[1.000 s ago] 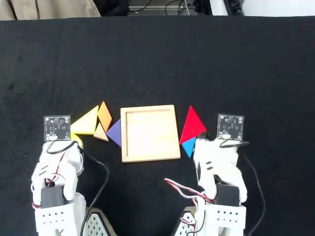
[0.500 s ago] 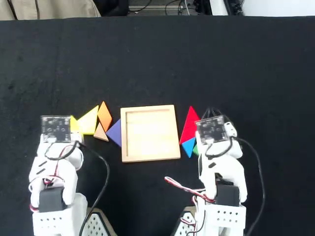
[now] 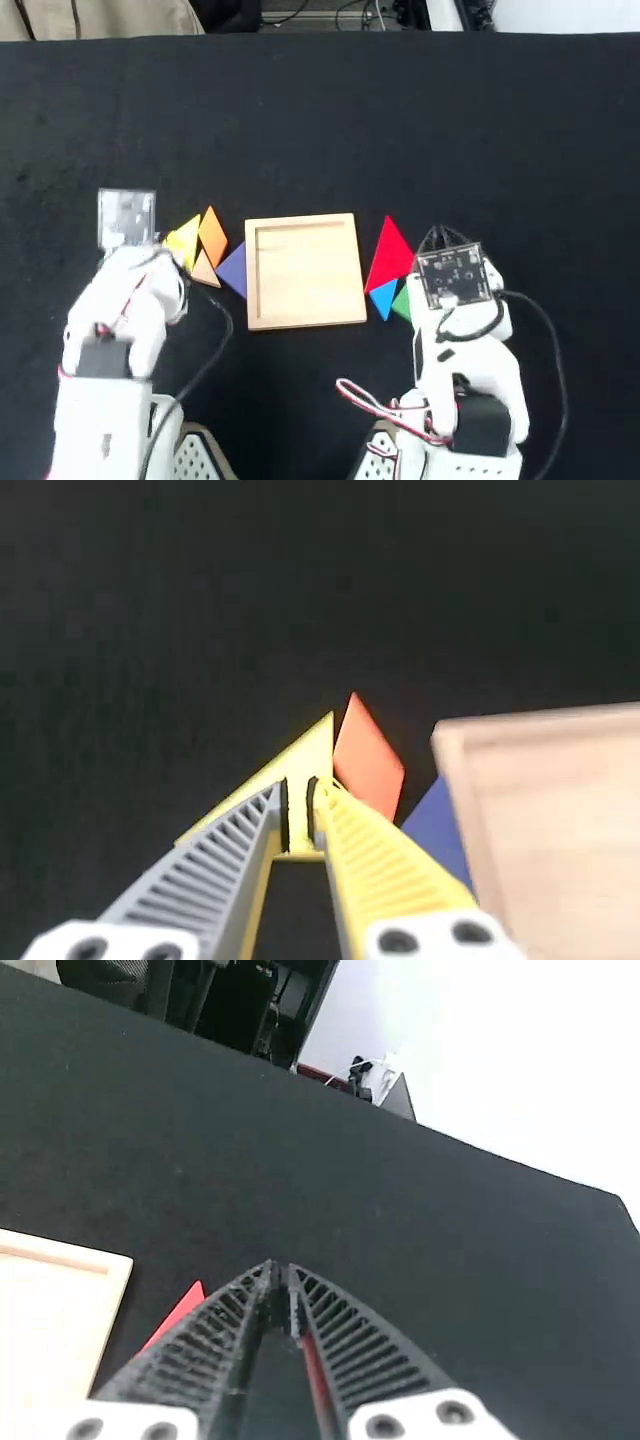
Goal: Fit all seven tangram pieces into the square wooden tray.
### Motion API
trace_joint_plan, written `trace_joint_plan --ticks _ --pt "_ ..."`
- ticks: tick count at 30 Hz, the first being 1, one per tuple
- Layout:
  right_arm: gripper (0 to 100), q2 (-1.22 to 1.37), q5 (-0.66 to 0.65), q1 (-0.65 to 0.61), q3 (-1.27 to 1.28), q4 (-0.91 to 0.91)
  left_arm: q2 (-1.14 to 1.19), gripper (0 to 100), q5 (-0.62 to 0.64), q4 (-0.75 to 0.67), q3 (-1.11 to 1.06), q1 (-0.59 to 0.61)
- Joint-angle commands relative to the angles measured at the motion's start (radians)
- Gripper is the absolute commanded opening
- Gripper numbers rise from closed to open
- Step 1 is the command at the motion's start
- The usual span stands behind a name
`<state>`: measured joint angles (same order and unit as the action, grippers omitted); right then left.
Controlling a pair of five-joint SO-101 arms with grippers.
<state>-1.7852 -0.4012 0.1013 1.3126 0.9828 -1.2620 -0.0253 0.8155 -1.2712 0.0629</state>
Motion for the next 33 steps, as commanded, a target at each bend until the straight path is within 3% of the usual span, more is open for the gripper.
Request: trace_joint_plan --ticks 1,8,16,20,26,33 --pt "1.1 0.133 0.028 -0.014 -0.082 0.000 0.388 7 0.012 -0.066 0.162 0.027" --pt "1.1 0.739 0.152 -0.014 -0.380 -0.034 0.580 7 0.068 -0.115 0.188 0.022" --pt "1.1 1.357 0.149 -0.138 -0.733 0.144 0.580 7 0.087 -0.262 0.096 0.022" --pt "1.1 1.483 0.212 -0.167 -0.740 0.057 0.580 7 0.089 -0.279 0.073 0.012" --pt "1.2 1.549 0.732 -0.137 -0.737 -0.015 0.580 7 0.089 -0.279 0.071 -0.004" --pt "2.8 1.590 0.605 -0.133 -0.737 0.003 0.580 6 0.086 -0.279 0.070 -0.039"
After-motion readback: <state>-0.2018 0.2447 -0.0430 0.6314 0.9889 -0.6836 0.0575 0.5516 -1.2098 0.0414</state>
